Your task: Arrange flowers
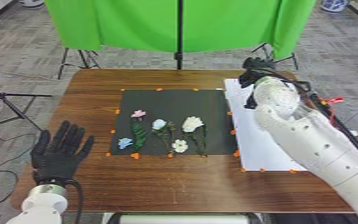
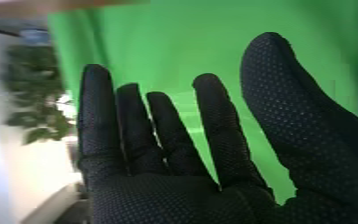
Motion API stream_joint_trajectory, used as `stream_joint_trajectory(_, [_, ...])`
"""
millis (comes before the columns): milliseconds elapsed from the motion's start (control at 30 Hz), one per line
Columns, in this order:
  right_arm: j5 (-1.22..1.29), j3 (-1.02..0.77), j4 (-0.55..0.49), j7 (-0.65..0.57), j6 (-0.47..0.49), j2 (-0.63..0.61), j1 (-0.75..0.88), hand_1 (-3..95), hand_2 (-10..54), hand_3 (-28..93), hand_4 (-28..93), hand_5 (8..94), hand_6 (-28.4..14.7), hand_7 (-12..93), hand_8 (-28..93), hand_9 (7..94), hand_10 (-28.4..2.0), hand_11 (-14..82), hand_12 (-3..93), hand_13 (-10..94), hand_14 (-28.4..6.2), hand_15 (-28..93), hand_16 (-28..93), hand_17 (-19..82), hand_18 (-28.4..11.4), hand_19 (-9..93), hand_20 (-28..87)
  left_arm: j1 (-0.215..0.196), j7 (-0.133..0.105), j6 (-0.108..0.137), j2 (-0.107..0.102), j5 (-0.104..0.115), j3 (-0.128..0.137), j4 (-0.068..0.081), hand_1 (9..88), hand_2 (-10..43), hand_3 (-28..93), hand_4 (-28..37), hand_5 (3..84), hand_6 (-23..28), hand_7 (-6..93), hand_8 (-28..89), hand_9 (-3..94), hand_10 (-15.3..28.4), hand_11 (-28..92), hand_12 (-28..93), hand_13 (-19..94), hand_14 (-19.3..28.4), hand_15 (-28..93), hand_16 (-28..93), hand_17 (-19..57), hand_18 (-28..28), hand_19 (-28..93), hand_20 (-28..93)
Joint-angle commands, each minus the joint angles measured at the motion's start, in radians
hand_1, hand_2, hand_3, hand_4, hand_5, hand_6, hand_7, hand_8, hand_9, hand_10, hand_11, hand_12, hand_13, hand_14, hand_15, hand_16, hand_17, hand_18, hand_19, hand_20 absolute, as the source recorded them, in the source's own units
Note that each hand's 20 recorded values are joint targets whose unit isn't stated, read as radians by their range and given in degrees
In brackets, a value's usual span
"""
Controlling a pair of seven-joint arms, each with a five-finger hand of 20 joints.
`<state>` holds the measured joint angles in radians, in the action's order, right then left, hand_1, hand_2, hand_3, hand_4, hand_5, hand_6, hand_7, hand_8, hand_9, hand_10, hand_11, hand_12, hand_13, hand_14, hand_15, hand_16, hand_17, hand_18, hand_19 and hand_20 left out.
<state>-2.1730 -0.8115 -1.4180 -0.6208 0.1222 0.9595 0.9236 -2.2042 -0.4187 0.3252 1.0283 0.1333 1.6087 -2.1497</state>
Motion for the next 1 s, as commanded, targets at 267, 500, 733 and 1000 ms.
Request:
stream_joint_trajectory(267, [-0.007, -0.062, 0.155, -0.04, 0.239, 0.024, 0.023, 46.0, -9.5, 78, -28, 42.3, -4.1, 18, -12, 34.1, -19.2, 9.1, 13.1, 30, -18.6, 32, 9, 22, -24.1, 55, 10, -0.004, 0.044, 0.011, 0.011, 0.003, -0.014, 0.006, 28.5, 15.5, 78, -28.3, 43.5, 6.9, 25.0, -13, 40.7, 15.0, 33, 14, 33, 15.0, 53, -7, -4.6, 15.1, 41, 20])
stream_joint_trajectory(500, [-0.026, -0.016, 0.151, -0.048, 0.076, -0.001, 0.057, 56.3, -9.5, 74, -28, 53.6, -1.6, 23, -13, 52.8, -16.4, 19.3, 17.9, 51, -11.6, 43, 22, 36, -18.0, 70, 18, -0.003, 0.05, 0.021, 0.007, 0.013, -0.003, 0.009, 28.7, 15.7, 77, -28.3, 43.6, 6.9, 24.9, -13, 40.7, 15.1, 33, 14, 33, 15.2, 54, -7, -4.7, 15.2, 41, 20])
stream_joint_trajectory(733, [-0.036, -0.001, 0.084, -0.011, -0.007, -0.048, 0.099, 64.9, -9.1, 65, -28, 67.0, -0.9, 35, 7, 76.5, -10.3, 16.0, 46.0, 69, -3.9, 44, 42, 47, -13.4, 77, 27, -0.013, 0.042, 0.019, 0.01, 0.024, -0.002, 0.005, 28.3, 15.2, 77, -28.3, 43.8, 7.0, 25.2, -13, 40.7, 15.1, 33, 14, 33, 15.2, 54, -7, -4.7, 15.2, 41, 20])
stream_joint_trajectory(1000, [-0.021, -0.025, -0.302, 0.055, -0.104, -0.183, 0.234, 64.1, -9.3, 68, -28, 68.8, -0.8, 37, 10, 78.5, -10.8, 17.3, 48.8, 71, -4.4, 43, 43, 48, -14.6, 77, 28, -0.025, 0.031, 0.014, 0.012, 0.021, 0.011, 0.0, 27.8, 14.9, 76, -28.3, 43.8, 7.1, 25.0, -13, 40.7, 15.1, 33, 14, 33, 15.2, 54, -7, -4.7, 15.2, 41, 20])
